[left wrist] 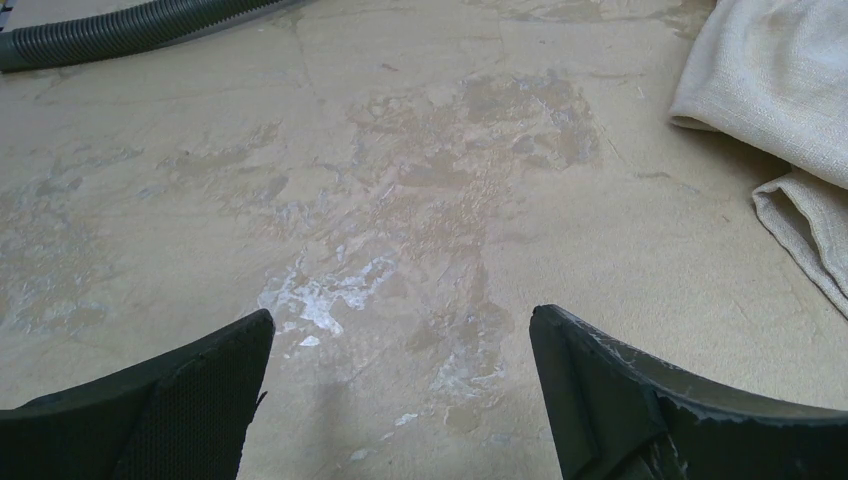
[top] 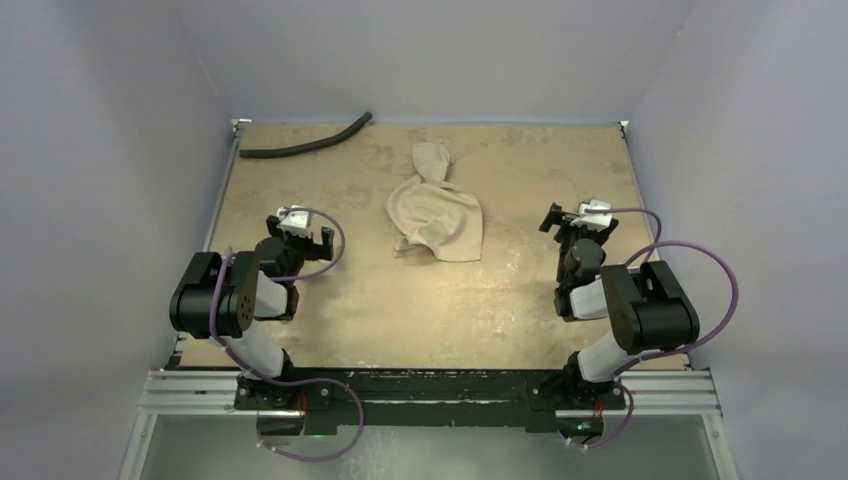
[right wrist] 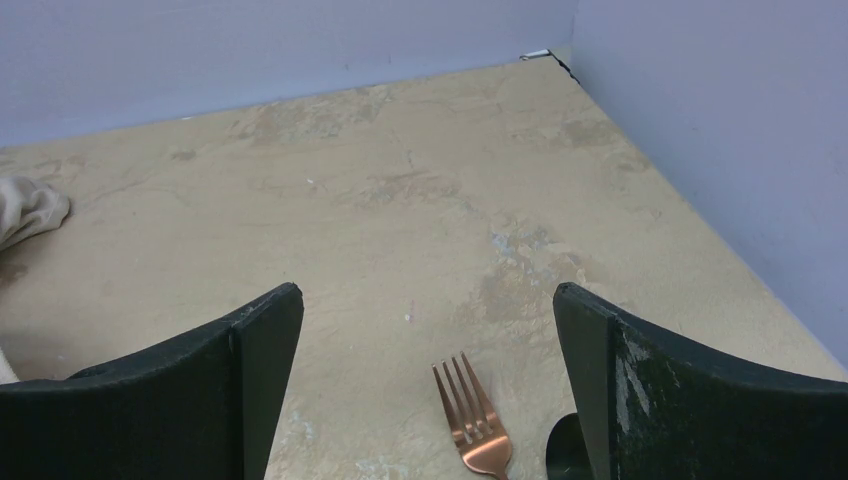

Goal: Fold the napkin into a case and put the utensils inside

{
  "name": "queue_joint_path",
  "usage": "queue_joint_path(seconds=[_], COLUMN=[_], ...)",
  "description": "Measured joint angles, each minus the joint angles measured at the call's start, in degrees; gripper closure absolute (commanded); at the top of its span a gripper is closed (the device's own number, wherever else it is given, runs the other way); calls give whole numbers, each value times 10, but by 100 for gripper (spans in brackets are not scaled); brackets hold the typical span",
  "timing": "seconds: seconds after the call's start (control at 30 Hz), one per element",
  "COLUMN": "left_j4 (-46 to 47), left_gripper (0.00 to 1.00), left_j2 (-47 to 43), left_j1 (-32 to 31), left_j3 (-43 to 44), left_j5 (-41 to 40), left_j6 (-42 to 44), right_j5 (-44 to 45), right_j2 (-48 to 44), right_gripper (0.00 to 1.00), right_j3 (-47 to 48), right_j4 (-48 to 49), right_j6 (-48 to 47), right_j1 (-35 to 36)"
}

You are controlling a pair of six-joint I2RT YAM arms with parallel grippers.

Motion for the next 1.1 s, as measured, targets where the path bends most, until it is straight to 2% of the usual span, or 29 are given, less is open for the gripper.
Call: queue_joint_path(seconds=[0.3,0.4,0.5,0.63,0.8,0.97,1.1], left_j4=[0,-18,-152,-358,-556,-693,-763], left_gripper=[1,1,1,1,1,1,1], left_j2=[0,-5,-42,-68,-94,-133,-158], left_j1=[0,2,6,8,8,5,-14], left_j3=[0,6,67,232,365,398,398], left_j5=[0,0,1,14,46,80,94], left_j6=[0,-4,-4,-2,1,6,18], right_j5=[1,24,42,8,-72,-75,-75], right_j2=[-3,-44,-104,-132,-143,-142,-141], right_gripper=[1,1,1,1,2,8,11], right_j3=[0,18,123,250,285,287,267], right_j4=[-2,-68,-239,-412,-542,-655,-687], right_j6=[0,3,79,213,259,266,280], right_j1=[0,9,10,-5,-6,118,219])
